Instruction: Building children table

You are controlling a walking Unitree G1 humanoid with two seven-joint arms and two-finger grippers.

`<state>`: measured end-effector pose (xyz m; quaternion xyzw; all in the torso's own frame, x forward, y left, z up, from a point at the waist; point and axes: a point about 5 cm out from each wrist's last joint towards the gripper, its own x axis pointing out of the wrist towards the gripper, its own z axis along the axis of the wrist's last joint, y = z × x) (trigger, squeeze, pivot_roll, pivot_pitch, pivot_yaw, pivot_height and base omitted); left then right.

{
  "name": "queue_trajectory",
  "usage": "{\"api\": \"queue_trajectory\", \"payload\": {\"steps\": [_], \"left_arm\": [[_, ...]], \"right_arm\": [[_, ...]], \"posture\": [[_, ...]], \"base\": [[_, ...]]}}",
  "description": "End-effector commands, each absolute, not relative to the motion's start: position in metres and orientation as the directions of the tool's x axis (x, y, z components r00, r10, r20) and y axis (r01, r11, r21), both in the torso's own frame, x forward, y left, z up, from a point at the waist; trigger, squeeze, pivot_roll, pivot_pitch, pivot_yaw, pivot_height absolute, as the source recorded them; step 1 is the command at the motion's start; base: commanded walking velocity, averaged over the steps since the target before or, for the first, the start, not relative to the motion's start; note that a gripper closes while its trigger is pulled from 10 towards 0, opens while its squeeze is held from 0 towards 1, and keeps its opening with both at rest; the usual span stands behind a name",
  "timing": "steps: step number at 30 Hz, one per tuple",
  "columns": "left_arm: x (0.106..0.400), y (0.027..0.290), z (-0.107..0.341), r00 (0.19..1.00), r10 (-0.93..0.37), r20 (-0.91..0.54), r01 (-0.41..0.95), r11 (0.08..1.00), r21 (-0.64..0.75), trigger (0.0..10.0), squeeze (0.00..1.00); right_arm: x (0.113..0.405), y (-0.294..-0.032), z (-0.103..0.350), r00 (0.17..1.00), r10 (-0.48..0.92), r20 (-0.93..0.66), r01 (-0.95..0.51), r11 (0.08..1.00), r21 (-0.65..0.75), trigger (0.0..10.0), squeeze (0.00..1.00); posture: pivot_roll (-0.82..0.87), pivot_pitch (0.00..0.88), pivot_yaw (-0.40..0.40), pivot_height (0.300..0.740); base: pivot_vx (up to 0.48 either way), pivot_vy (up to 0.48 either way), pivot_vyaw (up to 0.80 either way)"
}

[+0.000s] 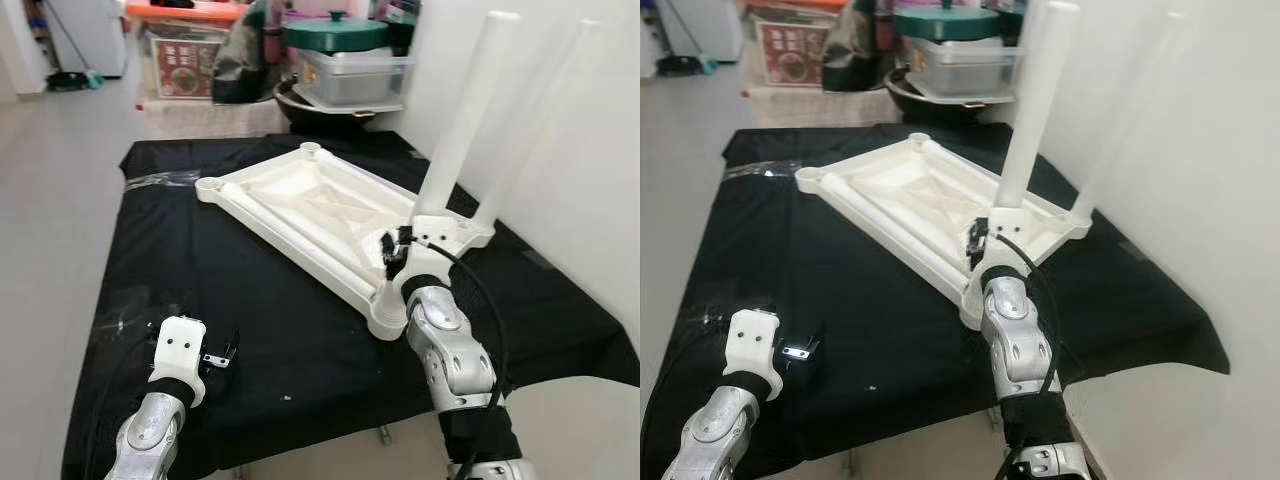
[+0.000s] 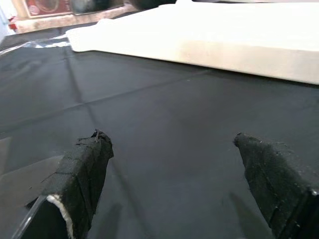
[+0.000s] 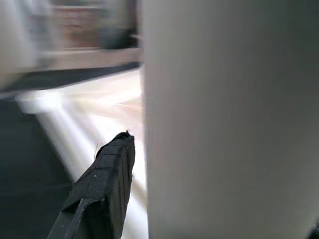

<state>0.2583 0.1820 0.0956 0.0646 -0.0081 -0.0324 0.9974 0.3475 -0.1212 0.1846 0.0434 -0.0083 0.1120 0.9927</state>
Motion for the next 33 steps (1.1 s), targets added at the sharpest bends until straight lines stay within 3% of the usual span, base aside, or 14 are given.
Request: {"api": "queue_trajectory", "payload": {"steps": [1,2,8,15,16,17,19,21,22,23,26,28,30,33], "left_arm": [[0.259,0.179,0.092,0.997,-0.074,-0.004,0.074,0.99,0.118,10.0,0.0],[0.259,0.178,0.091,0.997,-0.077,-0.005,0.078,0.99,0.117,10.0,0.0],[0.26,0.176,0.091,0.997,-0.083,-0.004,0.083,0.99,0.116,10.0,0.0],[0.26,0.176,0.091,0.997,-0.08,-0.003,0.08,0.99,0.116,10.0,0.0],[0.26,0.176,0.091,0.997,-0.08,-0.002,0.079,0.99,0.116,10.0,0.0],[0.26,0.177,0.091,0.997,-0.078,-0.001,0.077,0.99,0.117,10.0,0.0],[0.259,0.178,0.091,0.997,-0.075,-0.001,0.074,0.99,0.117,10.0,0.0],[0.259,0.179,0.091,0.998,-0.071,0.0,0.07,0.99,0.118,10.0,0.0],[0.258,0.179,0.091,0.997,-0.071,-0.001,0.071,0.99,0.119,10.0,0.0],[0.258,0.179,0.091,0.997,-0.072,-0.002,0.071,0.99,0.119,10.0,0.0],[0.258,0.179,0.091,0.997,-0.072,-0.002,0.072,0.99,0.119,10.0,0.0],[0.258,0.178,0.09,0.997,-0.077,-0.005,0.077,0.99,0.118,10.0,0.0],[0.257,0.177,0.089,0.997,-0.08,-0.007,0.081,0.99,0.118,10.0,0.0],[0.257,0.178,0.089,0.997,-0.08,-0.008,0.081,0.99,0.118,10.0,0.0]], "right_arm": [[0.349,-0.107,0.206,0.908,0.408,0.1,-0.416,0.906,0.081,10.0,0.0],[0.347,-0.112,0.221,0.794,0.589,0.149,-0.593,0.805,-0.021,10.0,0.0],[0.344,-0.127,0.231,0.629,0.761,0.156,-0.77,0.638,-0.006,10.0,0.0],[0.334,-0.112,0.214,0.481,0.873,0.087,-0.872,0.486,-0.056,10.0,0.0],[0.332,-0.108,0.211,0.44,0.895,0.076,-0.894,0.444,-0.058,3.9,0.0],[0.328,-0.102,0.206,0.396,0.915,0.078,-0.916,0.4,-0.043,0.0,0.0],[0.327,-0.097,0.203,0.391,0.916,0.087,-0.918,0.395,-0.032,0.0,0.0],[0.33,-0.092,0.199,0.43,0.898,0.097,-0.901,0.433,-0.017,0.0,0.0],[0.348,-0.098,0.19,0.64,0.768,0.037,-0.768,0.64,-0.005,0.0,0.0],[0.358,-0.103,0.183,0.766,0.643,-0.009,-0.643,0.766,-0.012,0.0,0.0],[0.367,-0.109,0.177,0.863,0.502,-0.052,-0.504,0.863,-0.033,0.0,0.0],[0.371,-0.143,0.165,0.989,0.108,-0.101,-0.11,0.994,-0.024,0.0,0.0],[0.351,-0.168,0.151,0.965,-0.234,-0.122,0.229,0.972,-0.052,0.0,0.0],[0.347,-0.167,0.151,0.963,-0.242,-0.118,0.238,0.97,-0.053,0.0,0.0]], "posture": [[0.11,0.0,-0.122,0.74],[0.11,0.0,-0.121,0.74],[0.12,0.0,-0.128,0.74],[0.13,0.0,-0.138,0.74],[0.13,0.0,-0.138,0.74],[0.14,0.0,-0.142,0.74],[0.14,0.0,-0.142,0.74],[0.14,0.0,-0.142,0.74],[0.13,0.0,-0.136,0.74],[0.13,0.0,-0.136,0.74],[0.13,0.0,-0.136,0.74],[0.12,0.0,-0.131,0.74],[0.12,0.0,-0.129,0.74],[0.12,0.0,-0.129,0.74]], "base": [[0.0,0.0,0.0],[0.0,0.0,0.0],[0.0,0.0,0.0],[0.0,0.0,0.0],[0.0,0.0,0.0],[0.0,0.0,0.0],[0.0,0.0,0.0],[0.0,0.0,0.0],[0.0,0.0,0.0],[0.0,0.0,0.0],[0.0,0.0,0.0],[0.0,0.0,0.0],[0.0,0.0,0.0],[0.0,0.0,0.0]]}}
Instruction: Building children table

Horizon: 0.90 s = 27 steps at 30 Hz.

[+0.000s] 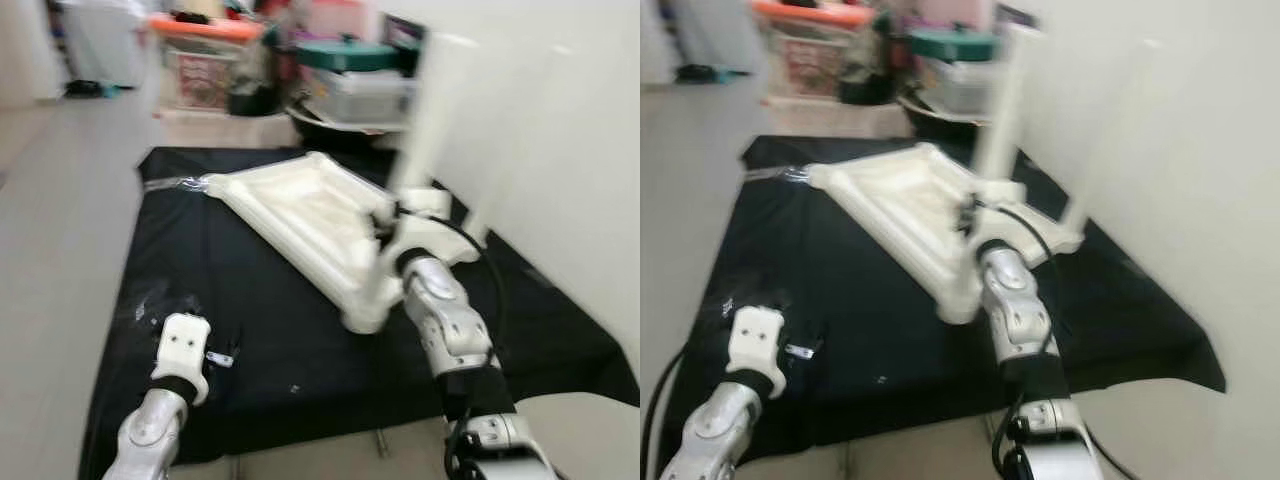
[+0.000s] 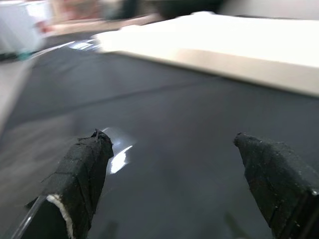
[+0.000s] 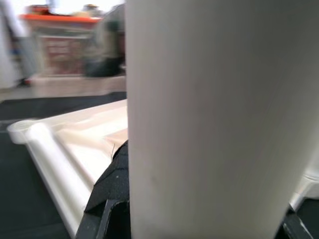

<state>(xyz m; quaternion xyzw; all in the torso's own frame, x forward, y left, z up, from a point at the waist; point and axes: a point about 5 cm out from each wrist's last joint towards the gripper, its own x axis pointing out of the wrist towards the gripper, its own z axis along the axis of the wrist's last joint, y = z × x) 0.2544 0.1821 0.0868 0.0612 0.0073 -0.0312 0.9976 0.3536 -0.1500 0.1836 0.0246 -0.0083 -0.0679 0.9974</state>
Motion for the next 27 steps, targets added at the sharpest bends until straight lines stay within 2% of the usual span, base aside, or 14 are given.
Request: {"api": "queue_trajectory", "payload": {"steps": [1,2,4,5,6,8,9,10,11,13,15,20,26,27], "left_arm": [[0.257,0.178,0.089,0.997,-0.08,-0.008,0.081,0.99,0.119,10.0,0.0],[0.257,0.178,0.089,0.997,-0.08,-0.008,0.081,0.99,0.118,10.0,0.0],[0.258,0.178,0.089,0.997,-0.082,-0.01,0.083,0.989,0.119,10.0,0.0],[0.258,0.178,0.089,0.997,-0.082,-0.01,0.083,0.989,0.119,10.0,0.0],[0.258,0.178,0.089,0.996,-0.085,-0.011,0.086,0.989,0.118,10.0,0.0],[0.258,0.177,0.088,0.996,-0.087,-0.012,0.088,0.989,0.118,10.0,0.0],[0.259,0.177,0.088,0.996,-0.089,-0.011,0.089,0.989,0.117,10.0,0.0],[0.259,0.177,0.088,0.996,-0.089,-0.01,0.09,0.989,0.117,10.0,0.0],[0.259,0.177,0.088,0.996,-0.089,-0.01,0.09,0.989,0.117,10.0,0.0],[0.26,0.177,0.088,0.996,-0.09,-0.009,0.09,0.989,0.115,10.0,0.0],[0.26,0.176,0.088,0.996,-0.09,-0.008,0.09,0.989,0.114,10.0,0.0],[0.26,0.174,0.089,0.996,-0.093,-0.006,0.093,0.99,0.109,10.0,0.0],[0.261,0.174,0.089,0.996,-0.091,-0.003,0.09,0.99,0.11,10.0,0.0],[0.261,0.175,0.09,0.996,-0.088,-0.002,0.088,0.99,0.111,10.0,0.0]], "right_arm": [[0.346,-0.167,0.151,0.963,-0.246,-0.114,0.241,0.969,-0.053,0.0,0.0],[0.344,-0.156,0.152,0.975,-0.189,-0.119,0.186,0.982,-0.036,10.0,0.0],[0.341,-0.133,0.162,0.997,-0.036,-0.069,0.037,0.999,0.011,10.0,0.0],[0.341,-0.133,0.162,0.997,-0.036,-0.069,0.037,0.999,0.011,10.0,0.0],[0.341,-0.123,0.173,0.999,0.05,-0.008,-0.05,0.997,0.055,10.0,1.0],[0.342,-0.119,0.178,0.998,0.064,0.018,-0.065,0.995,0.076,10.0,1.0],[0.346,-0.116,0.19,0.988,0.141,0.057,-0.147,0.982,0.122,10.0,0.8],[0.349,-0.113,0.204,0.955,0.275,0.108,-0.289,0.944,0.16,10.0,0.0],[0.349,-0.113,0.204,0.955,0.275,0.108,-0.289,0.944,0.16,10.0,0.0],[0.348,-0.11,0.225,0.857,0.48,0.187,-0.51,0.84,0.185,10.0,0.0],[0.346,-0.109,0.231,0.81,0.546,0.212,-0.582,0.793,0.182,10.0,0.0],[0.331,-0.098,0.222,0.489,0.854,0.175,-0.872,0.476,0.113,10.0,0.0],[0.335,-0.083,0.188,0.456,0.887,0.076,-0.886,0.443,0.139,10.0,0.0],[0.341,-0.078,0.178,0.526,0.85,0.027,-0.843,0.516,0.15,0.0,0.0]], "posture": [[0.12,0.0,-0.129,0.74],[0.12,0.0,-0.122,0.74],[0.11,0.0,-0.118,0.74],[0.11,0.0,-0.118,0.74],[0.11,0.0,-0.116,0.74],[0.11,0.0,-0.116,0.74],[0.11,0.0,-0.117,0.74],[0.11,0.0,-0.117,0.74],[0.11,0.0,-0.117,0.74],[0.11,0.0,-0.116,0.74],[0.11,0.0,-0.116,0.74],[0.12,0.0,-0.127,0.74],[0.15,0.0,-0.144,0.74],[0.15,0.0,-0.143,0.74]], "base": [[0.0,0.0,0.0],[0.0,0.0,0.0],[0.0,0.0,0.0],[0.0,0.0,0.0],[0.0,0.0,0.0],[0.0,0.0,0.0],[0.0,0.0,0.0],[0.0,0.0,0.0],[0.0,0.0,0.0],[0.0,0.0,0.0],[0.0,0.0,0.0],[0.0,0.0,0.0],[0.0,0.0,0.0],[0.0,0.0,0.0]]}}
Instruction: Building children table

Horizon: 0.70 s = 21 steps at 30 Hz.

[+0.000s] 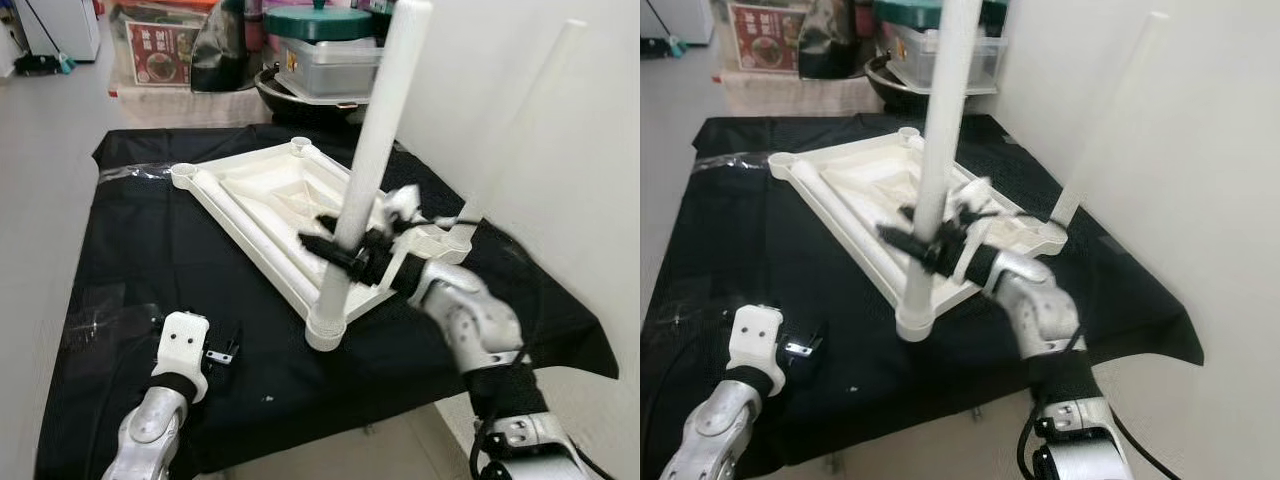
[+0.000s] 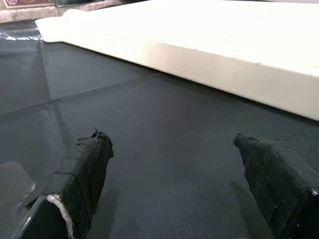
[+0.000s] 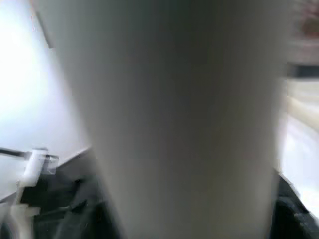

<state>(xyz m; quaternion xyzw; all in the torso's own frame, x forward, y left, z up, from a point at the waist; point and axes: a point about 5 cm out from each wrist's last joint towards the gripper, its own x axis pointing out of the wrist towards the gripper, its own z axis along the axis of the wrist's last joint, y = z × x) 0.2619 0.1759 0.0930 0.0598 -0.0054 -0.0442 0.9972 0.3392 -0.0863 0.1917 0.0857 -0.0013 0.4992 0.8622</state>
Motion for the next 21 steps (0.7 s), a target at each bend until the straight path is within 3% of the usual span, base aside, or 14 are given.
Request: {"api": "queue_trajectory", "payload": {"steps": [1,2,4,5,6,8,9,10,15,16,18,19,20,21], "left_arm": [[0.261,0.175,0.09,0.996,-0.088,-0.002,0.088,0.99,0.111,10.0,0.0],[0.261,0.175,0.09,0.996,-0.086,-0.002,0.085,0.99,0.112,10.0,0.0],[0.261,0.175,0.09,0.996,-0.086,-0.002,0.085,0.99,0.112,10.0,0.0],[0.26,0.176,0.09,0.996,-0.084,-0.002,0.084,0.99,0.113,10.0,0.0],[0.26,0.176,0.09,0.996,-0.084,-0.002,0.084,0.99,0.113,10.0,0.0],[0.26,0.175,0.09,0.996,-0.086,-0.002,0.086,0.99,0.113,10.0,0.0],[0.26,0.175,0.089,0.996,-0.088,-0.003,0.088,0.99,0.112,10.0,0.0],[0.26,0.174,0.089,0.996,-0.09,-0.004,0.09,0.99,0.112,10.0,0.0],[0.259,0.174,0.089,0.996,-0.091,-0.004,0.091,0.99,0.112,10.0,0.0],[0.259,0.174,0.089,0.996,-0.09,-0.006,0.09,0.99,0.111,10.0,0.0],[0.259,0.174,0.088,0.996,-0.09,-0.009,0.091,0.99,0.111,10.0,0.0],[0.259,0.174,0.088,0.996,-0.09,-0.009,0.091,0.99,0.111,10.0,0.0],[0.258,0.173,0.087,0.996,-0.093,-0.011,0.094,0.99,0.109,10.0,0.0],[0.258,0.173,0.087,0.995,-0.095,-0.013,0.096,0.99,0.108,10.0,0.0]], "right_arm": [[0.341,-0.078,0.178,0.526,0.85,0.027,-0.843,0.516,0.15,0.0,0.0],[0.348,-0.075,0.172,0.592,0.806,-0.014,-0.796,0.588,0.147,0.0,0.0],[0.348,-0.075,0.172,0.592,0.806,-0.014,-0.796,0.588,0.147,0.0,0.0],[0.358,-0.079,0.165,0.708,0.702,-0.076,-0.691,0.711,0.131,0.0,0.0],[0.358,-0.079,0.165,0.708,0.702,-0.076,-0.691,0.711,0.131,0.0,0.0],[0.377,-0.109,0.156,0.929,0.319,-0.185,-0.31,0.947,0.079,0.0,0.0],[0.377,-0.132,0.151,0.972,0.078,-0.222,-0.06,0.995,0.085,0.0,0.0],[0.369,-0.148,0.147,0.966,-0.108,-0.236,0.127,0.99,0.067,0.0,0.0],[0.362,-0.158,0.145,0.948,-0.212,-0.239,0.231,0.971,0.055,0.0,0.0],[0.351,-0.147,0.143,0.953,-0.183,-0.241,0.202,0.978,0.056,8.6,0.0],[0.343,-0.131,0.147,0.972,-0.099,-0.215,0.118,0.99,0.077,10.0,0.0],[0.343,-0.131,0.147,0.972,-0.099,-0.215,0.118,0.99,0.077,10.0,0.0],[0.339,-0.12,0.157,0.987,-0.002,-0.158,0.02,0.994,0.11,10.0,0.29],[0.339,-0.112,0.165,0.992,0.069,-0.102,-0.054,0.989,0.141,10.0,1.0]], "posture": [[0.15,0.0,-0.143,0.74],[0.14,0.0,-0.142,0.74],[0.14,0.0,-0.142,0.74],[0.14,0.0,-0.142,0.74],[0.14,0.0,-0.142,0.74],[0.13,0.0,-0.138,0.74],[0.13,0.0,-0.137,0.74],[0.13,0.0,-0.138,0.74],[0.13,0.0,-0.138,0.74],[0.12,0.0,-0.129,0.74],[0.11,0.0,-0.125,0.74],[0.11,0.0,-0.125,0.74],[0.11,0.0,-0.121,0.74],[0.11,0.0,-0.121,0.74]], "base": [[0.0,0.0,0.0],[0.0,0.0,0.0],[0.0,0.0,0.0],[0.0,0.0,0.0],[0.0,0.0,0.0],[0.0,0.0,0.0],[0.0,0.0,0.0],[0.0,0.0,0.0],[0.0,0.0,0.0],[0.0,0.0,0.0],[0.0,0.0,0.0],[0.0,0.0,0.0],[0.0,0.0,0.0],[0.0,0.0,0.0]]}}
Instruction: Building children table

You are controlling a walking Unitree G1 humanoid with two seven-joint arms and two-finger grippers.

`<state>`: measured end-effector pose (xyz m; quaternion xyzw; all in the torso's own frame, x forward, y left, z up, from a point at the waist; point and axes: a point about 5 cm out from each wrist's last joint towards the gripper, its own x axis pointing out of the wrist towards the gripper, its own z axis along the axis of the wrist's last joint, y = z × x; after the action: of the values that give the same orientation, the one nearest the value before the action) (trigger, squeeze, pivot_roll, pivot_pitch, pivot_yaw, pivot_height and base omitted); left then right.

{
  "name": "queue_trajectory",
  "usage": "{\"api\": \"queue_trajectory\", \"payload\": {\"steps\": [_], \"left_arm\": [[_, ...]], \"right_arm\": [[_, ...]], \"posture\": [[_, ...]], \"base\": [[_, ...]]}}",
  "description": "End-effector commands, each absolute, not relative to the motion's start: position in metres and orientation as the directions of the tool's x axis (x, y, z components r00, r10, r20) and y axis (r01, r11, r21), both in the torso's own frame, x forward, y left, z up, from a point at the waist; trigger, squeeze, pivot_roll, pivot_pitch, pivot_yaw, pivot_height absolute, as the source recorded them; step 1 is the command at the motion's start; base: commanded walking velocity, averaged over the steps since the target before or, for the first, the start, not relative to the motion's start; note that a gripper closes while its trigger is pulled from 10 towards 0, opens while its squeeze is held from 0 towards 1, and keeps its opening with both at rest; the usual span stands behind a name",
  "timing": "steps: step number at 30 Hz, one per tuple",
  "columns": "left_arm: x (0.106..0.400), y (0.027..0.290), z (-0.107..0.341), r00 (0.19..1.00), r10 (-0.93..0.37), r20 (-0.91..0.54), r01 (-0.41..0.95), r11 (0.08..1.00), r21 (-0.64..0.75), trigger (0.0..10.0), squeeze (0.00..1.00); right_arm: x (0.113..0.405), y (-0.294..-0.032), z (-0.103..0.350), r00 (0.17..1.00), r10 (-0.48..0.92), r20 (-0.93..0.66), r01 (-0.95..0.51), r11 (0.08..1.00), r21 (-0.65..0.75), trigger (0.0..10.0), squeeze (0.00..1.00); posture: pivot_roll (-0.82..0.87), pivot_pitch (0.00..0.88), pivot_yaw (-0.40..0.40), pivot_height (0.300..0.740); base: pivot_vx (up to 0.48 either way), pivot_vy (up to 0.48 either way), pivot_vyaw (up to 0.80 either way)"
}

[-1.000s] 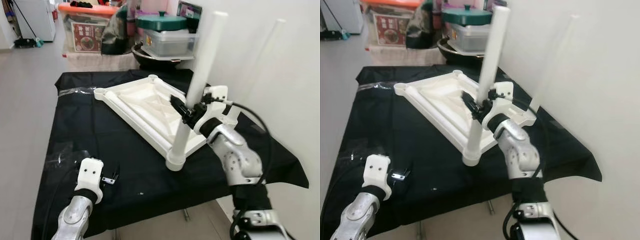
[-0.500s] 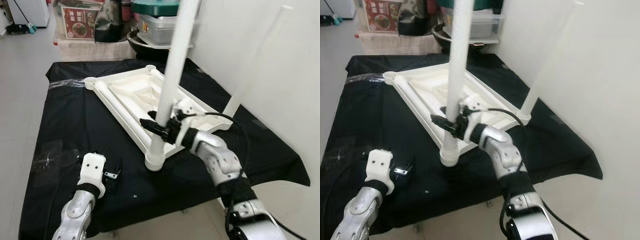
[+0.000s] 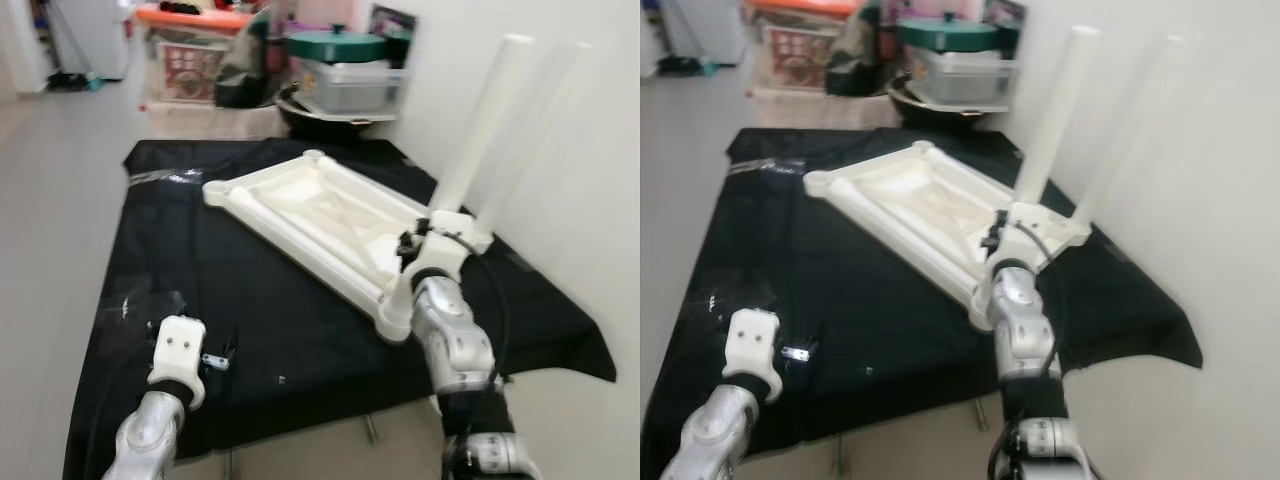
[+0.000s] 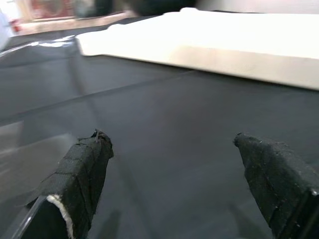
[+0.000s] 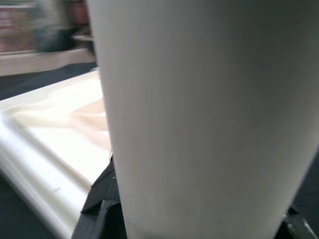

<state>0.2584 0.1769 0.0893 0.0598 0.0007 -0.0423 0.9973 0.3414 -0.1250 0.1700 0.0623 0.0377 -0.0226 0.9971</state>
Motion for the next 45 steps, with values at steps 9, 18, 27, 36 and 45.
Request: {"api": "queue_trajectory", "payload": {"steps": [9,18,27,36,45], "left_arm": [[0.259,0.173,0.087,0.996,-0.091,-0.01,0.092,0.99,0.105,10.0,0.0],[0.26,0.171,0.088,0.996,-0.095,-0.005,0.094,0.99,0.106,10.0,0.0],[0.259,0.174,0.088,0.996,-0.085,-0.005,0.085,0.99,0.111,10.0,0.0],[0.258,0.172,0.087,0.995,-0.095,-0.012,0.096,0.989,0.112,10.0,0.0],[0.258,0.172,0.086,0.995,-0.101,-0.015,0.102,0.989,0.111,10.0,0.0]], "right_arm": [[0.344,-0.091,0.219,0.73,0.668,0.143,-0.683,0.708,0.179,10.0,0.0],[0.323,-0.079,0.216,0.456,0.885,0.099,-0.89,0.454,0.039,10.0,0.0],[0.344,-0.062,0.176,0.693,0.719,-0.051,-0.714,0.695,0.085,0.0,0.0],[0.355,-0.136,0.129,0.956,-0.114,-0.271,0.126,0.992,0.027,10.0,0.0],[0.345,-0.09,0.181,0.909,0.415,0.038,-0.413,0.888,0.2,10.0,0.0]], "posture": [[0.11,0.0,-0.13,0.74],[0.13,0.0,-0.141,0.74],[0.14,0.0,-0.141,0.74],[0.13,0.0,-0.125,0.74],[0.12,0.0,-0.12,0.74]], "base": [[0.0,0.0,0.0],[0.0,0.0,0.0],[0.0,0.0,0.0],[0.0,0.0,0.0],[0.0,0.0,0.0]]}}
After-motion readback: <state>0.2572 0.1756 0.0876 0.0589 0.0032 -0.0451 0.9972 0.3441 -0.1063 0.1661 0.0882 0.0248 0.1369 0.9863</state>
